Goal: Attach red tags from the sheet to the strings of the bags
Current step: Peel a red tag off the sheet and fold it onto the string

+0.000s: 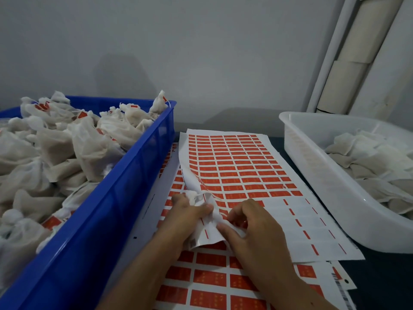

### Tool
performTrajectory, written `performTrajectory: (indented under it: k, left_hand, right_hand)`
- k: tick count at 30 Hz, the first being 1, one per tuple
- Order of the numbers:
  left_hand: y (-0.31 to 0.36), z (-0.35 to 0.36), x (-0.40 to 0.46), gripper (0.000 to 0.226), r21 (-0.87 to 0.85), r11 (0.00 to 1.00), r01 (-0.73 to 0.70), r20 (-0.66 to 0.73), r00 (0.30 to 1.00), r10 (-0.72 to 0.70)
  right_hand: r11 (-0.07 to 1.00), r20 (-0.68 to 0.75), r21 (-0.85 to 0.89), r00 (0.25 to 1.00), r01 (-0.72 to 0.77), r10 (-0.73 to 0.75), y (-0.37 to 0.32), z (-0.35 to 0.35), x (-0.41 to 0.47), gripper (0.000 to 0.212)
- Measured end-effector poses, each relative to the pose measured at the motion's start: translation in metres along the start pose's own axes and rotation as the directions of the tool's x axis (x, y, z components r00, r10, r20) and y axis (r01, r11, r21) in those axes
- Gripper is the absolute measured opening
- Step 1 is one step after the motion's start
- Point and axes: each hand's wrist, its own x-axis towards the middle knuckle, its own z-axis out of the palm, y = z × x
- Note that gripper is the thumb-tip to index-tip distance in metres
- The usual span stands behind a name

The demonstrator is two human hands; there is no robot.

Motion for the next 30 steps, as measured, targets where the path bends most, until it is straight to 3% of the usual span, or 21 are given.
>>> performTrajectory:
  k: [11, 21, 30]
  left_hand:
    - [-0.003, 0.003, -0.003, 0.048, 0.102, 0.964, -0.245, 0.024, 0.97, 0.244]
    - [-0.007, 0.005, -0.002, 0.048, 0.157, 0.943, -0.293, 0.039, 0.956, 0.29]
    - [-0.006, 0.003, -0.003, 0.054, 0.117, 0.957, -0.265, 0.027, 0.964, 0.264]
  right_hand:
    - [0.995, 0.022, 0.069, 0.997, -0.072, 0.071, 0.004, -0.004, 0.006, 0.015]
    - [0.998, 0.034, 0.012, 0.997, -0.064, 0.063, 0.005, -0.004, 0.01, 0.014]
    - [0.964, 0.007, 0.191, 0.982, -0.185, 0.187, 0.008, -0.002, 0.009, 0.007]
